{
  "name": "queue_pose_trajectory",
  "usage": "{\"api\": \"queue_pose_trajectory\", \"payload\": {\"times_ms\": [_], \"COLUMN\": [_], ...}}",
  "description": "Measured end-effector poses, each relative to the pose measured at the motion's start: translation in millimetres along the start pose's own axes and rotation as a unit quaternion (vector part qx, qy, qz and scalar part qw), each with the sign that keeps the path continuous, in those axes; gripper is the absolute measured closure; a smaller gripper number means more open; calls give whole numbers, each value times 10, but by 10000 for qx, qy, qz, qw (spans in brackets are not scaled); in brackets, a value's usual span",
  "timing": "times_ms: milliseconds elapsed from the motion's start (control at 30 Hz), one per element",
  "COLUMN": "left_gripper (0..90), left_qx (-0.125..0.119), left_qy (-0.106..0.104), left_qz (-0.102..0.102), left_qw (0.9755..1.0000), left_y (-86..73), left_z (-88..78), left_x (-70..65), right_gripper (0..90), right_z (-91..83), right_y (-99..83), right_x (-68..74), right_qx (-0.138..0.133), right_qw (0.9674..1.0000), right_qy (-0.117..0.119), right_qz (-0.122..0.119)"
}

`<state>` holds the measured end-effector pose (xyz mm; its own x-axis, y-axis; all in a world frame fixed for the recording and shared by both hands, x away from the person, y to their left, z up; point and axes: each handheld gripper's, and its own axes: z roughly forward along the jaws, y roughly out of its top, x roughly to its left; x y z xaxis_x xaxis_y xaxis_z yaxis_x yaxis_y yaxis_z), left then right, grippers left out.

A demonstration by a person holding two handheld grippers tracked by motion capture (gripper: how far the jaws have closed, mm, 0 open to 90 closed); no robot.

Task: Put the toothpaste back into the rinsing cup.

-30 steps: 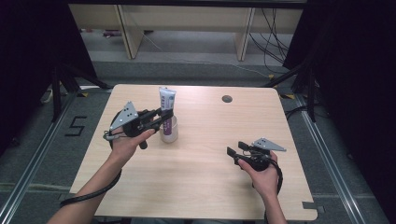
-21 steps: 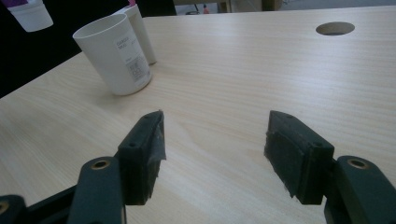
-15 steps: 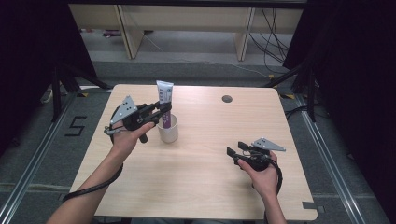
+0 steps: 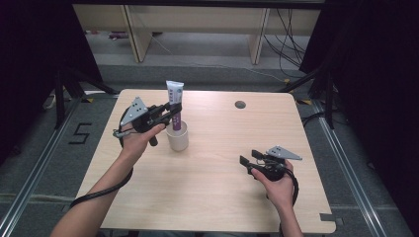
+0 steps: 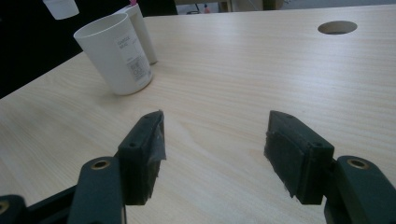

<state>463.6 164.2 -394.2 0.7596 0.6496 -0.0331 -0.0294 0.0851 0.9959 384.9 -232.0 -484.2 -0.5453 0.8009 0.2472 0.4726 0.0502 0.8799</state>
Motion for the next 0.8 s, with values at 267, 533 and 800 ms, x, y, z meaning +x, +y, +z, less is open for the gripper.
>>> {"api": "queue_pose_trajectory", "payload": {"times_ms": [267, 533, 800], "left_gripper": [732, 732, 732], "left_qx": [-2, 69, 118], "left_qy": [79, 165, 242], "left_qz": [-1, 24, 2], "left_qw": [10000, 9998, 9996], "left_y": [-42, -99, -171], "left_z": [44, 67, 85], "left_x": [47, 82, 110], "right_gripper": [382, 383, 382], "right_z": [-8, -13, 1], "right_y": [2, 2, -5], "right_x": [-8, -12, -4], "right_qx": [4, 24, -10], "right_qw": [10000, 10000, 10000], "right_qy": [-33, -45, -12], "right_qz": [-43, -67, -21]}}
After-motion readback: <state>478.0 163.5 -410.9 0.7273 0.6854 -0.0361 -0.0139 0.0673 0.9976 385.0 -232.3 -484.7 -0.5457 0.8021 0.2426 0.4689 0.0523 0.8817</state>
